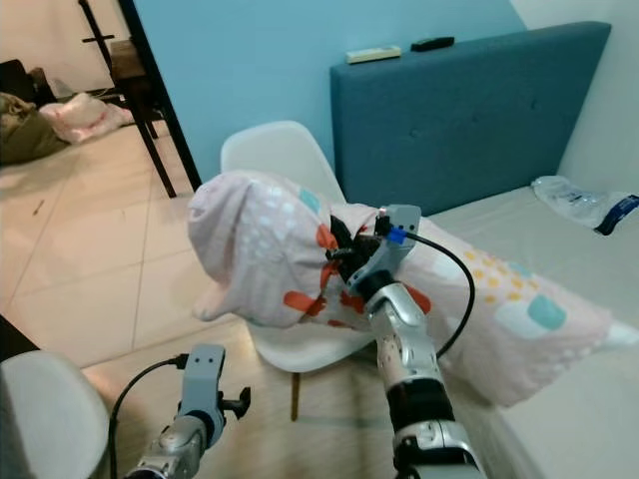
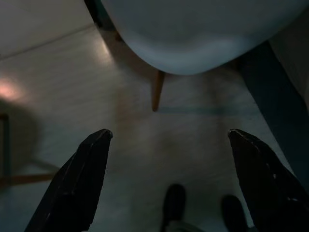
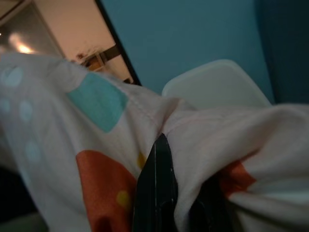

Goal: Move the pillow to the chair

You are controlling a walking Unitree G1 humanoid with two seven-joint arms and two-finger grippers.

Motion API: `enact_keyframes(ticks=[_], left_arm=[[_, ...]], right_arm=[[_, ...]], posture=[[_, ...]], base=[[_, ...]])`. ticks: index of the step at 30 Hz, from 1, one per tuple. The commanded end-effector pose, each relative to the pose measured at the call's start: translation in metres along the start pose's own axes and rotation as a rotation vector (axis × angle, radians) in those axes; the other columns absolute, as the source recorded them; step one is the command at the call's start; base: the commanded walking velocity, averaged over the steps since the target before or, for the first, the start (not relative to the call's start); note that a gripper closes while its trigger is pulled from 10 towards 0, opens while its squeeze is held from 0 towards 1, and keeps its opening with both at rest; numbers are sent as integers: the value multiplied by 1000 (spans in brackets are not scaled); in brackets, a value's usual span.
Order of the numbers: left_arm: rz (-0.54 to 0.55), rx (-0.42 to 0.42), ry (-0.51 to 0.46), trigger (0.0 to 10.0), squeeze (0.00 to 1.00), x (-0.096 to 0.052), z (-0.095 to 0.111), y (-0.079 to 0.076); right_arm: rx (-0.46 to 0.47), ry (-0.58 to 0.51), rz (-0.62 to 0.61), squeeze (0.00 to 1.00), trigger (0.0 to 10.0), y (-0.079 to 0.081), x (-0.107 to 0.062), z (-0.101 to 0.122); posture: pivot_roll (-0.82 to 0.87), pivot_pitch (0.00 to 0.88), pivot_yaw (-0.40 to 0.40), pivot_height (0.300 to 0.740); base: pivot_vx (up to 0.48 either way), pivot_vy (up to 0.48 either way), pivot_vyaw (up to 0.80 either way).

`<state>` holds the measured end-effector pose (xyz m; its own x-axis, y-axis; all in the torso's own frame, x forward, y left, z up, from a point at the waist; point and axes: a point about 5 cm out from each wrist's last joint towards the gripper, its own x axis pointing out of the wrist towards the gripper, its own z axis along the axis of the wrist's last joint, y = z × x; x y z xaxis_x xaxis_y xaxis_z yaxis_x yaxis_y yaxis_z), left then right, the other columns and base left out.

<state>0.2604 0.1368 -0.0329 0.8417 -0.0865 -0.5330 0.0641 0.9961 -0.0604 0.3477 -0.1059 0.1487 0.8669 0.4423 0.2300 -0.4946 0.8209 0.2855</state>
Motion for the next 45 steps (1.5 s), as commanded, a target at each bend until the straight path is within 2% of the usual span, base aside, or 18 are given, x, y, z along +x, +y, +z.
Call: enact_keyframes(ticks=[1, 7, 13, 17, 20, 28, 33, 45], left_arm=[[7, -22, -10, 10000, 0, 1, 4, 0], [18, -50, -32, 10000, 0, 3, 9, -3], [22, -85, -57, 10000, 0, 5, 14, -9], [16, -90, -67, 10000, 0, 5, 15, -12], [-7, -90, -87, 10000, 0, 6, 19, -16], [-23, -84, -122, 10000, 0, 8, 29, -18], [-45, -102, -184, 10000, 0, 12, 49, -16], [-82, -91, -216, 10000, 0, 14, 59, -22]], right_arm=[[-92, -21, 74, 0, 10000, 10, 5, 9], [-171, 10, 127, 0, 10000, 17, 7, 7], [-332, 59, 227, 0, 10000, 28, 12, 7], [-328, 48, 228, 0, 10000, 30, 14, 9], [-344, -5, 155, 0, 10000, 28, 20, 16], [-338, -68, 104, 0, 10000, 25, 27, 29], [-365, -119, 91, 0, 10000, 24, 29, 40], [-375, -117, 99, 0, 10000, 30, 32, 37]], posture=[[-70, 0, 16, 727], [-62, 0, -26, 727], [-32, 0, -93, 727], [-26, 0, -101, 727], [-16, 0, -103, 727], [-10, 0, -82, 727], [-17, 0, -63, 727], [-30, 0, -47, 727]], base=[[0, 0, 744], [0, 0, 744], [0, 0, 744], [0, 0, 744], [0, 0, 248], [0, -480, 0], [0, 0, 0], [0, 0, 0]])
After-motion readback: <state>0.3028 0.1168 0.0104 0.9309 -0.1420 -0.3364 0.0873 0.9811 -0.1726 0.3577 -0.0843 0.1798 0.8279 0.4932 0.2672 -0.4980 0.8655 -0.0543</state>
